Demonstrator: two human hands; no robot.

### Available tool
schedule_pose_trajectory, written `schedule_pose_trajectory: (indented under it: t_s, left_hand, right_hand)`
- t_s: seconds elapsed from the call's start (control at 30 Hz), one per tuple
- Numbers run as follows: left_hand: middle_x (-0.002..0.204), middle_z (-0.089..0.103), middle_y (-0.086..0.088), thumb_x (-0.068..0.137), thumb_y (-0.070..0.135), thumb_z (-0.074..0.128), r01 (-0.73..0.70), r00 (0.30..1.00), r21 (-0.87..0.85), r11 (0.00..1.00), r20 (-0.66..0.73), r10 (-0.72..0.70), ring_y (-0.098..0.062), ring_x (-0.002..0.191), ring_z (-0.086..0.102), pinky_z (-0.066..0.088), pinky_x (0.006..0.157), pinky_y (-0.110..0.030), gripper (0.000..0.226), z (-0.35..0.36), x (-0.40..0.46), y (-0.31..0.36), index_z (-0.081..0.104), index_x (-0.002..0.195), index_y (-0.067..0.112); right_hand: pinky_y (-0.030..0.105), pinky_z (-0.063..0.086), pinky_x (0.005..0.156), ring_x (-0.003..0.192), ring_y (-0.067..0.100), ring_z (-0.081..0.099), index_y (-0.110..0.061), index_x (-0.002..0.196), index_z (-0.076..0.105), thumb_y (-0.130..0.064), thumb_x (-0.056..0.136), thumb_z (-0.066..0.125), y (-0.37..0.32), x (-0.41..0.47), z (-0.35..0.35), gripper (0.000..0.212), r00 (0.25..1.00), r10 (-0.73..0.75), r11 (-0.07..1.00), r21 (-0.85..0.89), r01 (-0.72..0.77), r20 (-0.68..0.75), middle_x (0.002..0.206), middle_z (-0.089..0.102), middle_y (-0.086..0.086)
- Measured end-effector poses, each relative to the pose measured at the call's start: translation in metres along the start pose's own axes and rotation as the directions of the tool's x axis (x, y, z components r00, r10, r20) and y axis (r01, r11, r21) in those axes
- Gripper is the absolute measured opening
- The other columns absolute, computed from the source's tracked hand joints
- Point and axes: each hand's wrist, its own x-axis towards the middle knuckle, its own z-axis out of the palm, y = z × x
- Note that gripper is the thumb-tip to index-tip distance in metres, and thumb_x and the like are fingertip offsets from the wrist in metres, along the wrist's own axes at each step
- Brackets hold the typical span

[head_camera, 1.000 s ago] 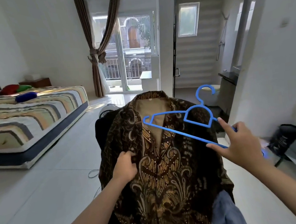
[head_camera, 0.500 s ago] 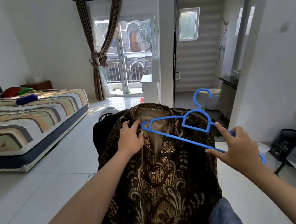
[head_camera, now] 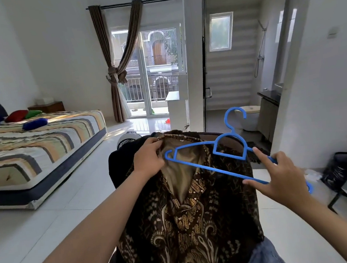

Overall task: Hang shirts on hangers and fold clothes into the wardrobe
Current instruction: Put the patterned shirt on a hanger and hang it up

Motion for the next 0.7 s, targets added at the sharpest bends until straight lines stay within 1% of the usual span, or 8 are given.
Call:
schedule_pose_trajectory:
  t_s: [0.1, 0.2, 0.23, 0.3, 0.37, 0.5, 0.57, 0.7]
  left_hand:
    - [0.122, 0.058, 0.005, 0.068, 0.026, 0.055, -0.061, 0.993, -0.009, 0.998, 0.104, 0.061, -0.019, 0.11, 0.057, 0.048, 0.088, -0.03, 0.049, -0.016, -0.002, 0.007, 0.065, 0.116, 0.022]
    - [0.11, 0.065, 0.002, 0.059, 0.024, 0.051, -0.093, 0.975, 0.022, 0.995, 0.204, 0.086, -0.022, 0.104, 0.059, 0.05, 0.086, -0.035, 0.055, -0.035, -0.004, 0.022, 0.065, 0.113, 0.022]
    - [0.109, 0.066, 0.001, 0.059, 0.022, 0.053, -0.099, 0.966, 0.036, 0.994, 0.245, 0.087, -0.023, 0.105, 0.059, 0.049, 0.087, -0.034, 0.056, -0.042, -0.006, 0.027, 0.065, 0.114, 0.022]
    - [0.117, 0.065, 0.0, 0.063, 0.018, 0.057, -0.108, 0.942, 0.084, 0.991, 0.327, 0.075, -0.022, 0.111, 0.057, 0.046, 0.092, -0.031, 0.06, -0.055, -0.009, 0.039, 0.061, 0.122, 0.027]
    - [0.123, 0.063, -0.003, 0.063, 0.016, 0.056, -0.133, 0.919, 0.125, 0.983, 0.387, 0.075, -0.024, 0.114, 0.055, 0.043, 0.094, -0.03, 0.066, -0.067, -0.014, 0.052, 0.057, 0.128, 0.028]
    - [0.121, 0.064, -0.002, 0.064, 0.007, 0.056, -0.154, 0.891, 0.104, 0.983, 0.444, 0.093, -0.023, 0.111, 0.056, 0.042, 0.09, -0.028, 0.065, -0.084, -0.029, 0.082, 0.058, 0.125, 0.029]
    - [0.117, 0.065, -0.003, 0.065, 0.006, 0.055, -0.169, 0.874, 0.078, 0.983, 0.473, 0.113, -0.023, 0.109, 0.057, 0.044, 0.09, -0.031, 0.063, -0.091, -0.037, 0.099, 0.059, 0.124, 0.026]
    - [0.108, 0.068, -0.004, 0.061, 0.022, 0.054, -0.227, 0.871, -0.006, 0.974, 0.445, 0.206, -0.02, 0.1, 0.06, 0.047, 0.09, -0.035, 0.062, -0.109, -0.055, 0.138, 0.062, 0.122, 0.021]
  right_hand:
    - [0.028, 0.044, 0.045, 0.063, 0.019, 0.043, -0.015, 0.135, 0.053, -0.082, 0.07, 0.042, -0.002, -0.002, -0.003, 0.095, 0.999, -0.008, 1.0, 0.012, 0.008, -0.034, 0.082, 0.044, 0.01]
    - [0.027, 0.043, 0.046, 0.065, 0.02, 0.046, -0.016, 0.134, 0.054, -0.081, 0.07, 0.045, -0.007, -0.005, -0.011, 0.092, 0.995, -0.026, 1.0, 0.007, 0.027, -0.091, 0.084, 0.047, 0.011]
    - [0.026, 0.043, 0.046, 0.065, 0.02, 0.047, -0.016, 0.133, 0.055, -0.08, 0.069, 0.047, -0.009, -0.006, -0.014, 0.091, 0.992, -0.036, 0.999, 0.006, 0.037, -0.12, 0.084, 0.048, 0.011]
    - [0.026, 0.042, 0.048, 0.065, 0.021, 0.047, -0.015, 0.132, 0.056, -0.078, 0.069, 0.05, -0.015, -0.008, -0.02, 0.089, 0.983, -0.062, 0.998, 0.014, 0.065, -0.172, 0.084, 0.049, 0.012]
    - [0.027, 0.043, 0.048, 0.065, 0.021, 0.047, -0.015, 0.133, 0.056, -0.077, 0.07, 0.051, -0.021, -0.01, -0.026, 0.088, 0.975, -0.092, 0.995, 0.018, 0.098, -0.201, 0.084, 0.049, 0.012]
    - [0.027, 0.044, 0.048, 0.065, 0.021, 0.047, -0.017, 0.134, 0.054, -0.075, 0.072, 0.053, -0.038, -0.016, -0.04, 0.085, 0.958, -0.164, 0.985, 0.005, 0.17, -0.236, 0.085, 0.051, 0.013]
    - [0.026, 0.042, 0.051, 0.066, 0.021, 0.048, -0.017, 0.133, 0.055, -0.073, 0.072, 0.054, -0.049, -0.019, -0.049, 0.084, 0.944, -0.194, 0.98, -0.005, 0.2, -0.266, 0.085, 0.052, 0.012]
    - [0.024, 0.036, 0.054, 0.068, 0.018, 0.045, -0.018, 0.133, 0.056, -0.073, 0.072, 0.055, -0.066, -0.023, -0.064, 0.082, 0.934, -0.213, 0.975, -0.004, 0.221, -0.287, 0.085, 0.052, 0.009]
